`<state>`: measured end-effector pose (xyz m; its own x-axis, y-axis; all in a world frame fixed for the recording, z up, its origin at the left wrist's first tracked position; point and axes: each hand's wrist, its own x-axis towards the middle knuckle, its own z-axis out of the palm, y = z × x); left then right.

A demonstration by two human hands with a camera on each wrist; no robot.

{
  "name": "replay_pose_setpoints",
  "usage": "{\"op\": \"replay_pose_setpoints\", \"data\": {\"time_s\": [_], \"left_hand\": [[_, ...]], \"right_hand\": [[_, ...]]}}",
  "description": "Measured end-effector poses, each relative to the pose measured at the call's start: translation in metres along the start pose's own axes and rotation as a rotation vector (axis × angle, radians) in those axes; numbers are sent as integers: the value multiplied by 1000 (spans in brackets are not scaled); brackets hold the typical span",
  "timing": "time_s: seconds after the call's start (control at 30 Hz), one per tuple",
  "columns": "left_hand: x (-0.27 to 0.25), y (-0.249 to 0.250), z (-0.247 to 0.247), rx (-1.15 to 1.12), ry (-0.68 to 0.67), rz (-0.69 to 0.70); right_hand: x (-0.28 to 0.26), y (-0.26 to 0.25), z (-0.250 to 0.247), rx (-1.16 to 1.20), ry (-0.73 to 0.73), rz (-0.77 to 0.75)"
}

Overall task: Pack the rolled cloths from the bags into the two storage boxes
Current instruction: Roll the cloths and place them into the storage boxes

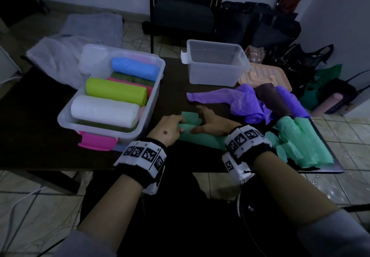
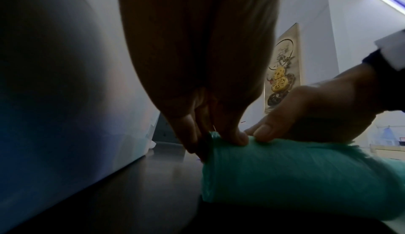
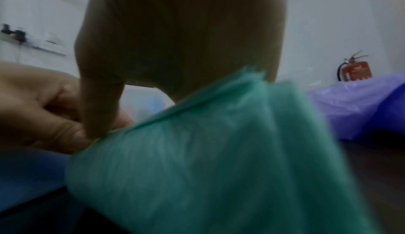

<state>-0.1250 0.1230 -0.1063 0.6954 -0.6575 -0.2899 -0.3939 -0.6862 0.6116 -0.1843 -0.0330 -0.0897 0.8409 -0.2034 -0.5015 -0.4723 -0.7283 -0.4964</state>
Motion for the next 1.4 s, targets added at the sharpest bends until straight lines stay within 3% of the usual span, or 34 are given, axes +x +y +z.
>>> {"op": "replay_pose_setpoints", "data": {"time_s": [0.17, 0.67, 0.87, 1.0, 1.2, 1.3, 1.4], "left_hand": [[1, -2, -1, -15, -9, -19], [-3, 13, -7, 36, -34, -83], [-8, 36, -16, 154, -126, -97], [-13, 65, -42, 152, -32, -54], [-26, 71, -163, -84, 284, 82], [-17, 39, -215, -201, 376, -21], [-9, -3, -237, -164, 336, -236]], "right_hand": [[-2, -9, -1, 17, -143, -70], [-30, -1, 38, -382, 211, -254], [-29, 3, 40, -483, 217, -290], [-24, -7, 34, -419, 259, -282], [-9, -48, 1, -8, 571, -402], [-1, -87, -17, 165, 734, -566], [9, -130, -26, 260, 815, -752]]}}
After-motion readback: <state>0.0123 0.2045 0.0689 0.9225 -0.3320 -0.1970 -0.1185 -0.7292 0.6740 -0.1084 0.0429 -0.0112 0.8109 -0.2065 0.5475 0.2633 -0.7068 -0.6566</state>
